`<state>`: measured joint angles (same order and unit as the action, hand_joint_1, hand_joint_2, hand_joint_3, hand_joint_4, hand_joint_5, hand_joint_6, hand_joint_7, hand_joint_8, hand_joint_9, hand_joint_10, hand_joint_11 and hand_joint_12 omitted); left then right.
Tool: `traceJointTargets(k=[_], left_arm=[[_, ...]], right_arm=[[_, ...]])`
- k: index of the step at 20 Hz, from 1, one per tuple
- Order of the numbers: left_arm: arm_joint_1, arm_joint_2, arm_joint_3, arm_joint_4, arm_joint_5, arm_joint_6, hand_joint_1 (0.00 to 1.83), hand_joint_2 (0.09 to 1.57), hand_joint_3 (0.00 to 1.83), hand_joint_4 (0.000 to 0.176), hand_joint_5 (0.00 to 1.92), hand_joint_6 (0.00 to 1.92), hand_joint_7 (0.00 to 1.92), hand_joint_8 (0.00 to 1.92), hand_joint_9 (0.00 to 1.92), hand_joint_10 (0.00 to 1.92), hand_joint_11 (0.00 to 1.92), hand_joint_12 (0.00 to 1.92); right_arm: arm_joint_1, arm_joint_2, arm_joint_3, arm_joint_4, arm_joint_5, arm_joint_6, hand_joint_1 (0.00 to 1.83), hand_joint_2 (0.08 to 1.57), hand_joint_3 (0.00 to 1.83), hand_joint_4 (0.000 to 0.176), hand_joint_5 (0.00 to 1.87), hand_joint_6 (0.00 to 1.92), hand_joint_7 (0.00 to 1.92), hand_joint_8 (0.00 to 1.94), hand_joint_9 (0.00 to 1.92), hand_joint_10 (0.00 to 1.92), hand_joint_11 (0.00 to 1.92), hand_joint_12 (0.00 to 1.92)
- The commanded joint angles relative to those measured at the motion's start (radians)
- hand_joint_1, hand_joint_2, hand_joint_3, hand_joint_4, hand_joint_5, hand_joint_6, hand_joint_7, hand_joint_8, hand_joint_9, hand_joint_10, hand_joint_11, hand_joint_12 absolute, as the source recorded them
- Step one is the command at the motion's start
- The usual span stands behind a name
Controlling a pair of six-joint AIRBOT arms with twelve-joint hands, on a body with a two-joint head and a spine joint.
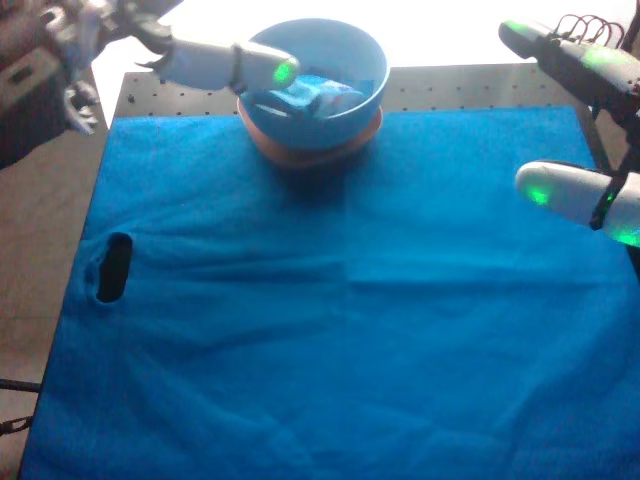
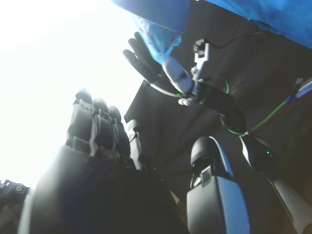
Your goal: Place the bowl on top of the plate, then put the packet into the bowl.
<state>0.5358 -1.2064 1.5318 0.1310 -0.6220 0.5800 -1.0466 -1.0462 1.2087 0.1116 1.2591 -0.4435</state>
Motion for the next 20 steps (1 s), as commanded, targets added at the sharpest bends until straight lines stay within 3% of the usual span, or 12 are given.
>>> traceJointTargets(k=[1,2,3,7,8,9,13,14,15,16,19,20], left_arm=[[0.001,0.016,-0.01,-0.028,-0.166,-0.004,0.61,0.93,0.0,0.176,0.16,0.01,0.13,0.01,0.12,0.01,0.0,0.3],[0.036,0.056,-0.049,-0.034,-0.218,-0.004,0.63,0.93,0.0,0.176,0.13,0.0,0.07,0.01,0.04,0.01,0.0,0.06],[0.045,0.066,-0.058,-0.036,-0.23,-0.004,0.62,0.9,0.0,0.176,0.1,0.0,0.03,0.0,0.01,0.0,0.01,0.02],[0.219,0.183,-0.178,-0.123,-0.396,-0.004,0.62,0.85,0.0,0.176,0.05,0.0,0.0,0.0,0.0,0.0,0.0,0.0],[0.271,0.206,-0.206,-0.148,-0.438,-0.004,0.64,0.85,0.0,0.169,0.04,0.0,0.0,0.0,0.0,0.0,0.0,0.0],[0.316,0.227,-0.234,-0.165,-0.474,-0.004,0.69,0.86,0.0,0.175,0.03,0.0,0.0,0.0,0.0,0.0,0.0,0.0],[0.469,0.269,-0.327,-0.245,-0.647,-0.004,0.64,0.83,0.0,0.175,0.0,0.0,0.0,0.0,0.0,0.0,0.0,0.0],[0.526,0.277,-0.353,-0.281,-0.71,-0.004,0.58,0.79,0.0,0.142,0.0,0.0,0.0,0.0,0.0,0.0,0.02,0.01],[0.58,0.282,-0.377,-0.315,-0.77,-0.004,0.71,0.79,0.0,0.16,0.02,0.01,0.0,0.0,0.0,0.0,0.0,0.0],[0.637,0.286,-0.403,-0.348,-0.826,-0.004,0.74,0.79,0.0,0.148,0.02,0.0,0.0,0.0,0.0,0.0,0.0,0.0],[0.745,0.283,-0.454,-0.429,-0.937,-0.004,0.71,0.82,0.0,0.156,0.0,0.0,0.0,0.0,0.0,0.0,0.0,0.0],[0.758,0.28,-0.461,-0.438,-0.95,-0.004,0.68,0.83,0.0,0.136,0.0,0.0,0.0,0.0,0.0,0.0,0.01,0.01]], right_arm=[[0.007,0.007,-0.006,0.015,0.123,0.006,0.37,1.19,0.0,0.132,0.0,0.0,0.0,0.0,0.0,0.0,0.0,0.0],[0.004,0.013,-0.009,0.015,0.128,0.006,0.37,1.18,0.0,0.12,0.0,0.0,0.0,0.0,0.0,0.0,0.0,0.0],[0.003,0.014,-0.01,0.015,0.13,0.006,0.37,1.16,0.0,0.144,0.0,0.0,0.0,0.0,0.0,0.0,0.0,0.0],[-0.056,0.045,-0.037,0.054,0.218,0.006,0.29,1.11,0.0,0.148,0.0,0.0,0.0,0.0,0.0,0.0,0.0,0.0],[-0.084,0.064,-0.053,0.077,0.252,0.006,0.35,1.07,0.0,0.17,0.0,0.0,0.0,0.0,0.0,0.0,0.0,0.0],[-0.118,0.083,-0.069,0.103,0.289,0.006,0.37,1.02,0.0,0.175,0.0,0.0,0.0,0.0,0.0,0.0,0.0,0.0],[-0.187,0.121,-0.104,0.158,0.355,0.006,0.49,0.99,0.0,0.176,0.0,0.0,0.0,0.0,0.0,0.0,0.0,0.0],[-0.192,0.121,-0.107,0.161,0.356,0.006,0.5,0.99,0.0,0.176,0.0,0.0,0.0,0.0,0.0,0.0,0.0,0.0],[-0.196,0.12,-0.11,0.164,0.356,0.006,0.5,1.0,0.0,0.176,0.0,0.0,0.0,0.0,0.0,0.0,0.0,0.0],[-0.201,0.118,-0.115,0.168,0.356,0.006,0.49,0.99,0.0,0.176,0.0,0.0,0.0,0.0,0.0,0.0,0.0,0.0],[-0.242,0.116,-0.13,0.205,0.359,0.006,0.52,0.98,0.0,0.176,0.0,0.0,0.0,0.0,0.0,0.0,0.0,0.0],[-0.259,0.116,-0.135,0.219,0.369,0.006,0.54,0.97,0.0,0.176,0.0,0.0,0.0,0.0,0.0,0.0,0.0,0.0]])
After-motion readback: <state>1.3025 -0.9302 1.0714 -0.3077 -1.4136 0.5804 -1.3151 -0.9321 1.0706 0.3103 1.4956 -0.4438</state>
